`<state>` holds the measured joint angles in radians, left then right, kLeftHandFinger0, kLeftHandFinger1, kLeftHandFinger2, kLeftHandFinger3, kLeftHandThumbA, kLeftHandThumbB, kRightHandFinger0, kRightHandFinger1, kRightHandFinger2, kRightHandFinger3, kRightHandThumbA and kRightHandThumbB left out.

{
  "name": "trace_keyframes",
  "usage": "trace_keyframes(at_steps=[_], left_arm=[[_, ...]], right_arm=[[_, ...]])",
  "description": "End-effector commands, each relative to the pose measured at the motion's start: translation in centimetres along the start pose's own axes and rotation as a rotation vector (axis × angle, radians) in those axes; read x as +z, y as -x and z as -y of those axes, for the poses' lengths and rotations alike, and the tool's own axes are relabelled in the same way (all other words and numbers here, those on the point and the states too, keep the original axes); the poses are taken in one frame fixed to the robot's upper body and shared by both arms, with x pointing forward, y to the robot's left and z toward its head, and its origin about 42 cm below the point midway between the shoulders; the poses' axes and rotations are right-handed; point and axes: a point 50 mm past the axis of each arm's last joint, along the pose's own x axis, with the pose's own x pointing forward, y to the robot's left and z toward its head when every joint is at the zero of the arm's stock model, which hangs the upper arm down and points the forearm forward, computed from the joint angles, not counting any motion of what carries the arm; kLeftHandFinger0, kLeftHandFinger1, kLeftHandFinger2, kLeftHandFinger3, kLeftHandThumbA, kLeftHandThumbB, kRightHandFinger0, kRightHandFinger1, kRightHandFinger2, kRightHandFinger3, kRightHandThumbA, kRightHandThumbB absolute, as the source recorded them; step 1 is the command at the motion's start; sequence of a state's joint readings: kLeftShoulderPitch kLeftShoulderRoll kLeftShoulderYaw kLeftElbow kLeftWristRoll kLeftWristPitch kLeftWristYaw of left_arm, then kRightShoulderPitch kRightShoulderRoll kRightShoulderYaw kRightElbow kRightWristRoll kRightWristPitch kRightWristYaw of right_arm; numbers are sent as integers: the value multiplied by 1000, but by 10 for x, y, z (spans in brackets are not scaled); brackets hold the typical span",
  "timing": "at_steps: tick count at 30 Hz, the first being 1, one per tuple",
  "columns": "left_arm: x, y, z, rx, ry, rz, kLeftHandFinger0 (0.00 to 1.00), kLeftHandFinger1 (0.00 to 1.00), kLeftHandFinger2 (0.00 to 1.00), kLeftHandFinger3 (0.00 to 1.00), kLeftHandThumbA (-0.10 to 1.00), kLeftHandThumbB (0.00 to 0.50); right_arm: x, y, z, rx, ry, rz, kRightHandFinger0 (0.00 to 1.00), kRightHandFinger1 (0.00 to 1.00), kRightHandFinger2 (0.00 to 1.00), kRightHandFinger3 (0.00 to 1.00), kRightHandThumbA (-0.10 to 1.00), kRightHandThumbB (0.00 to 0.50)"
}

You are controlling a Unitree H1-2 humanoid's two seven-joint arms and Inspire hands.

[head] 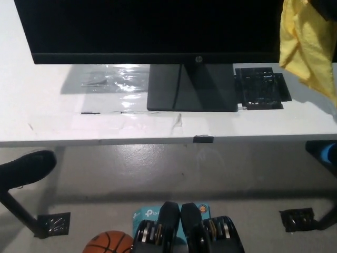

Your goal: The robot uses its right hand to pick up the cloth kept in the middle of the desk and use it to wipe the monitor in the middle of the desk by swiping its screen twice

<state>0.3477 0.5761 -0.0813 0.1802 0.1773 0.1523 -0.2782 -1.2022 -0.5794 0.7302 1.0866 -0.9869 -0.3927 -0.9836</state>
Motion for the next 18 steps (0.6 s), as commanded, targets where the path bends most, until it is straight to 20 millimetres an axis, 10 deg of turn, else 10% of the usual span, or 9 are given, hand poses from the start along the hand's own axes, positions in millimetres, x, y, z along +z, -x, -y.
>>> trace_keyframes(at_steps=[1, 15, 18], left_arm=[[-8, 8, -6, 10, -9, -17, 743, 684, 821, 1000, 769, 145], [-5, 1, -6, 8, -9, -10, 760, 702, 836, 1000, 728, 136], [2, 4, -8, 2, -28, -1, 780, 726, 856, 1000, 775, 144]], right_arm=[[-22, -18, 18, -2, 74, -52, 0, 0, 449, 535, -100, 49], [40, -80, 10, -73, -12, -17, 0, 0, 392, 565, -100, 58], [64, -101, 9, -104, -57, 14, 0, 0, 345, 329, -100, 33]])
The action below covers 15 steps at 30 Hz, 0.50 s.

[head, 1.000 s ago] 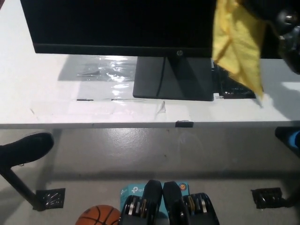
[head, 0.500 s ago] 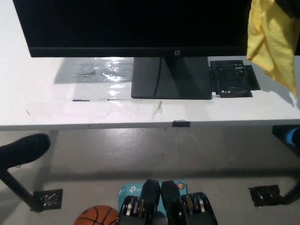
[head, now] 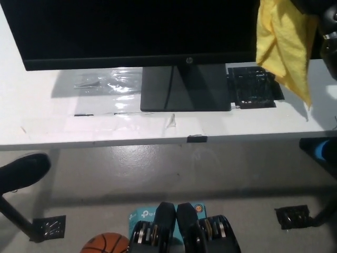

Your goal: The robot uses its right hand to pick up the cloth kept in the middle of the desk and use it to wipe the monitor in the middle of the desk by swiping its screen twice

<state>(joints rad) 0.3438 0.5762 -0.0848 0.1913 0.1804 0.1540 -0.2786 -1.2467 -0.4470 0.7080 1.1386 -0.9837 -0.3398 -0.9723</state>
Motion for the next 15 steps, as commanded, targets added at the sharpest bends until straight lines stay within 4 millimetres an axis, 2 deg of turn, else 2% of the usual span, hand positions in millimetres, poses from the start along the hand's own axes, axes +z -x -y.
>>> trace_keyframes(at_steps=[1, 3, 6, 7, 8, 9, 10, 11, 14, 15], left_arm=[[5, 4, -9, 7, -34, 1, 792, 731, 849, 1000, 771, 133], [5, 3, -8, 9, -36, 13, 754, 698, 824, 1000, 750, 115], [7, 3, -8, 8, -14, 16, 726, 687, 830, 1000, 714, 109], [5, 1, -8, 6, -20, 14, 692, 661, 812, 1000, 738, 138], [5, 1, -8, 5, -22, 16, 708, 681, 816, 1000, 753, 150], [6, 0, -8, 7, -22, 21, 705, 676, 808, 1000, 755, 153], [6, 0, -8, 8, -23, 24, 703, 671, 807, 1000, 752, 147], [7, -1, -9, 6, -28, 26, 696, 662, 802, 1000, 745, 136], [10, -2, -10, 6, -51, 25, 678, 637, 777, 1000, 717, 105], [15, -1, -10, 2, -49, 27, 683, 641, 786, 1000, 709, 101]], right_arm=[[30, -66, 19, -74, -12, 49, 0, 0, 352, 316, -100, 21], [51, -83, 16, -82, -38, 52, 0, 0, 359, 342, -100, 60], [67, -92, 14, -89, -62, 67, 0, 0, 369, 227, -100, 31], [72, -93, 13, -93, -64, 72, 0, 0, 374, 192, -100, 43], [81, -97, 11, -102, -78, 80, 0, 0, 386, 190, -100, 35], [88, -100, 10, -107, -84, 87, 0, 0, 432, 309, -100, 40], [92, -102, 9, -105, -84, 88, 0, 0, 435, 415, -100, 34], [98, -105, 8, -101, -94, 83, 0, 0, 440, 474, -100, 32], [108, -108, 6, -104, -117, 74, 0, 0, 392, 456, -100, 38], [117, -111, 4, -90, -139, 71, 0, 0, 385, 432, -100, 50]])
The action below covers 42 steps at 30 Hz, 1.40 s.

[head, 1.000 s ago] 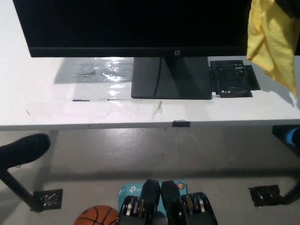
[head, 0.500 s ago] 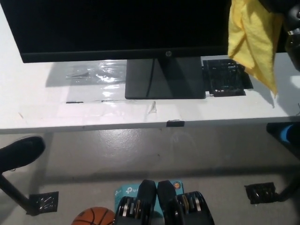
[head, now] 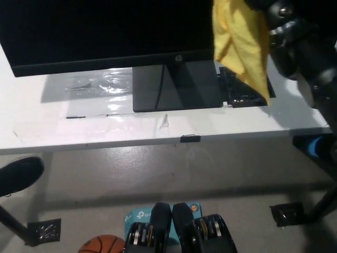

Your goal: The robot uses its right hand to pick up the cloth kept in the middle of the desk and use it to wipe the monitor in the middle of the desk by swiping its screen twice

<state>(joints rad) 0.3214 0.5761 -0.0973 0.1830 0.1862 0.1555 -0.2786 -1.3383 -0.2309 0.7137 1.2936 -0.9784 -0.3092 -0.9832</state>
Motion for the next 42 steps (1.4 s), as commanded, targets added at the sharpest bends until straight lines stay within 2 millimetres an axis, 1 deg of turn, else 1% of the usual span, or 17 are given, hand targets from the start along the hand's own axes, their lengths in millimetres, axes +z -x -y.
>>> trace_keyframes(at_steps=[1, 9, 10, 16, 19, 20, 23, 24, 27, 31, 34, 35, 37, 38, 39, 40, 42], left_arm=[[6, 3, -8, -1, -35, 5, 696, 656, 803, 1000, 712, 109], [12, 1, -7, -7, -26, 12, 667, 638, 821, 1000, 714, 118], [12, 0, -7, -1, -48, 3, 674, 635, 806, 1000, 738, 135], [13, -5, -7, -5, -39, 8, 718, 661, 806, 1000, 747, 152], [16, -1, -6, -9, -35, 6, 716, 667, 836, 1000, 737, 142], [15, 1, -6, 0, -42, 10, 636, 606, 802, 1000, 710, 112], [13, 2, -8, 3, -49, 14, 674, 642, 806, 1000, 721, 102], [8, 0, -8, 2, -38, 15, 673, 621, 790, 1000, 743, 121], [7, 0, -7, 1, -19, 3, 706, 660, 835, 1000, 741, 128], [5, 0, -6, 7, -20, 7, 719, 676, 842, 1000, 724, 107], [5, 0, -6, 3, -16, -4, 707, 668, 825, 1000, 721, 121], [5, 1, -9, 11, -14, -3, 672, 639, 814, 1000, 736, 137], [4, 0, -10, 14, -16, -2, 657, 640, 816, 1000, 740, 124], [4, -1, -10, 13, -15, -2, 701, 670, 823, 1000, 731, 120], [1, 2, -11, 15, -6, -4, 685, 655, 822, 1000, 726, 121], [1, 2, -11, 15, -6, -3, 690, 659, 824, 1000, 734, 129], [0, 3, -12, 19, -16, -7, 720, 680, 836, 1000, 767, 138]], right_arm=[[42, -56, 17, -75, -57, 68, 0, 0, 382, 413, -100, 56], [77, -67, 11, -86, -92, 76, 0, 0, 319, 351, -100, 64], [85, -69, 10, -90, -100, 71, 0, 0, 333, 392, -100, 30], [100, -74, 8, -63, -145, 68, 0, 0, 337, 433, -100, 35], [100, -71, 6, -55, -134, 79, 0, 0, 365, 498, -100, 93], [98, -68, 4, -41, -130, 78, 0, 0, 408, 507, -100, 150], [90, -64, 4, -50, -116, 85, 0, 0, 403, 496, -100, 141], [82, -61, 5, -55, -98, 89, 0, 0, 396, 473, -100, 190], [76, -57, 5, -66, -82, 92, 0, 0, 369, 446, -100, 210], [58, -37, 2, -68, -80, 107, 0, 0, 387, 489, -100, 111], [48, -19, 4, -105, -110, 131, 0, 0, 378, 499, -100, 92], [46, -16, 5, -121, -105, 144, 0, 0, 359, 583, -100, 112], [42, -7, 7, -141, -116, 149, 0, 0, 239, 446, -100, 130], [38, 1, 9, -129, -114, 151, 0, 0, 241, 378, -100, 136], [33, 20, 11, -136, -153, 145, 0, 0, 214, 204, -100, 142], [31, 27, 12, -137, -158, 139, 0, 0, 221, 162, -100, 147], [29, 43, 14, -125, -179, 115, 0, 0, 297, 351, -100, 159]])
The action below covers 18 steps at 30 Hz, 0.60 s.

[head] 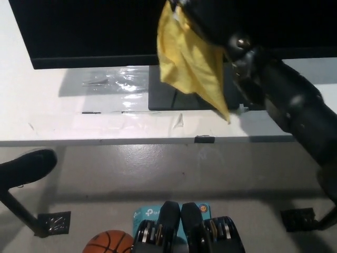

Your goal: The robot uses its right hand to pick up the cloth kept in the middle of the desk and use it to wipe the monitor in the middle of the desk by swiping its screen twice

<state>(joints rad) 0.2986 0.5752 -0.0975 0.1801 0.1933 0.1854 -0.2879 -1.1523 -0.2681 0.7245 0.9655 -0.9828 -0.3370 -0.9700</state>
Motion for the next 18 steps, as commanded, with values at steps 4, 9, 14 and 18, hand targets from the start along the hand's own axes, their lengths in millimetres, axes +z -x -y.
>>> trace_keyframes(at_steps=[4, 9, 14, 18], left_arm=[[-8, 9, -7, 20, 7, 0, 738, 691, 847, 1000, 759, 153], [-5, 9, -10, 28, 1, 3, 795, 733, 867, 1000, 750, 135], [-1, 10, -12, 38, -6, 8, 817, 744, 868, 1000, 783, 146], [-2, 11, -13, 47, 9, 21, 783, 725, 863, 1000, 770, 145]], right_arm=[[-18, 64, 29, 33, 26, -53, 0, 4, 352, 542, -100, 155], [-29, 128, 15, 135, 48, -113, 0, 0, 350, 509, -100, 157], [-34, 161, 1, 196, 63, -162, 0, 0, 345, 412, -100, 120], [-37, 188, -11, 294, 126, -205, 0, 0, 428, 470, -100, 128]])
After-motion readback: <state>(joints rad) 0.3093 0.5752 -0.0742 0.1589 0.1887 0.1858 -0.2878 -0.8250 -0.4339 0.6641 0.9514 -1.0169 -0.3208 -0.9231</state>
